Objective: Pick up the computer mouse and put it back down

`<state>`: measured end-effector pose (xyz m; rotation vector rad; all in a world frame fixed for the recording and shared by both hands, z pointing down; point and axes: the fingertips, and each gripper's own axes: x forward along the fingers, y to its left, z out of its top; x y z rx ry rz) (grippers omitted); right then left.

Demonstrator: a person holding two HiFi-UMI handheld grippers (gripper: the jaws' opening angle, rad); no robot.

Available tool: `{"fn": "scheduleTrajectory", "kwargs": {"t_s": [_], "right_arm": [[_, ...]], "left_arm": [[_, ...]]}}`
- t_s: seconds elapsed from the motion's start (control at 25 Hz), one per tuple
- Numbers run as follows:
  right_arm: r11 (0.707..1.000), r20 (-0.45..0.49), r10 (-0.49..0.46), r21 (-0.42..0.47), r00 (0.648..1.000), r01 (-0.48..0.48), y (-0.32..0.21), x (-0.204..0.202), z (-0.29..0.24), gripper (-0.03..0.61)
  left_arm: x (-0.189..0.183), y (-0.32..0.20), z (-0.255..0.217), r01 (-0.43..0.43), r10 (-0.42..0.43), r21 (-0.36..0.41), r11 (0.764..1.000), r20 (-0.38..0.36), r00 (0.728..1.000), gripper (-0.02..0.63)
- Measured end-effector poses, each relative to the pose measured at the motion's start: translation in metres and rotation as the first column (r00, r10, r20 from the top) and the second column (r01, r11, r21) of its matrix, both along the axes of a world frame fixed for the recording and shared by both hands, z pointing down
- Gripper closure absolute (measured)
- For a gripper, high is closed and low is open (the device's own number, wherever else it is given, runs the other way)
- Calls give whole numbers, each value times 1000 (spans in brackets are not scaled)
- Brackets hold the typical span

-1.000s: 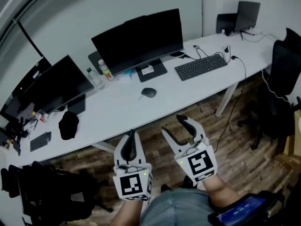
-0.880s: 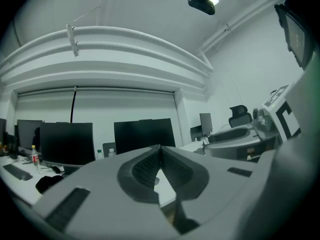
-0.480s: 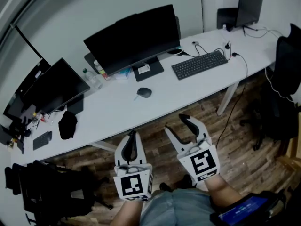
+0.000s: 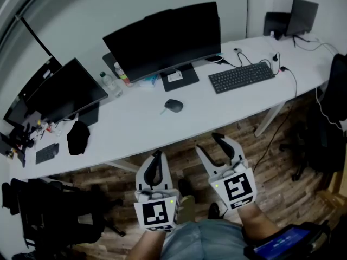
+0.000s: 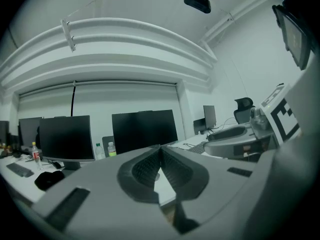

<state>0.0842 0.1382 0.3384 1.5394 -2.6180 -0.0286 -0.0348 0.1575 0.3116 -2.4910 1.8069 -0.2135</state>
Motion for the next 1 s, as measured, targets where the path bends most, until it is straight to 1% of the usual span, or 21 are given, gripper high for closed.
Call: {"fn": "scheduleTrajectory", "kwargs": {"t_s": [0.2,0.36,0.48,0.72,1.0], "right_arm": [[999,-33,-23,-25,999,22,-37,-26,14,367],[998,-53,-28,-49,998,25,-79,-47,24,367],[998,-81,-38,-59,996,33,-110,-68,28,367],[998,-109,-33,-48,994,28,-159,-97,15,366],[1000,-128,-11,14,992,12,-201,-115,-12,362]], "left_arm": [[-23,-43,18,8,-10,-35,999,-44,999,606],[-43,-89,31,0,-4,-65,998,-74,997,606],[-60,-122,34,-7,0,-70,998,-100,995,606],[-82,-174,21,-30,23,-48,998,-134,991,606],[-100,-217,-4,-60,61,12,998,-149,987,606]]}}
